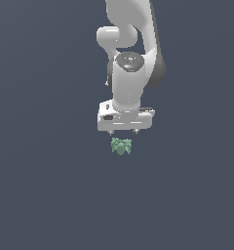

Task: Pick up the object and move it to a goal position.

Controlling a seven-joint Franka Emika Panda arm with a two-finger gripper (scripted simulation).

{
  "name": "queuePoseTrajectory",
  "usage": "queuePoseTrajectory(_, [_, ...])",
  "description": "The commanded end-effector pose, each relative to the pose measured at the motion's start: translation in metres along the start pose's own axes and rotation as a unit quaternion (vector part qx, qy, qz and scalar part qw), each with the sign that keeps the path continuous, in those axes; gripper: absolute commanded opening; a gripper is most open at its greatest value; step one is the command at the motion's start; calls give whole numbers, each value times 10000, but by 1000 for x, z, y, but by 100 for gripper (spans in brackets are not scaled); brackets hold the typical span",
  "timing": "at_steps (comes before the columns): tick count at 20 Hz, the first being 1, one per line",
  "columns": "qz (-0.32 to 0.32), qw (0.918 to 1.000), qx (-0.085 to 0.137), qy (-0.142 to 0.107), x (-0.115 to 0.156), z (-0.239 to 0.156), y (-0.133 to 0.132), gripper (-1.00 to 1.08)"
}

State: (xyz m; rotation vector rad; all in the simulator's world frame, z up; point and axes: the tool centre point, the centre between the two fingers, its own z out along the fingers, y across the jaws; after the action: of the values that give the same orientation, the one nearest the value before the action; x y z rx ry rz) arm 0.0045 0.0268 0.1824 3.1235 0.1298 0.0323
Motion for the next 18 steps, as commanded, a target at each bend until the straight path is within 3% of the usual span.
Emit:
queuePoseTrajectory(1, [-12, 10000, 11, -20, -1, 1, -4, 100])
queuePoseTrajectory(9, [-173, 9998, 6, -17, -1, 2, -2, 100])
queuePoseTrajectory(18, [-836, 9965, 5, -31, -3, 9, -1, 100])
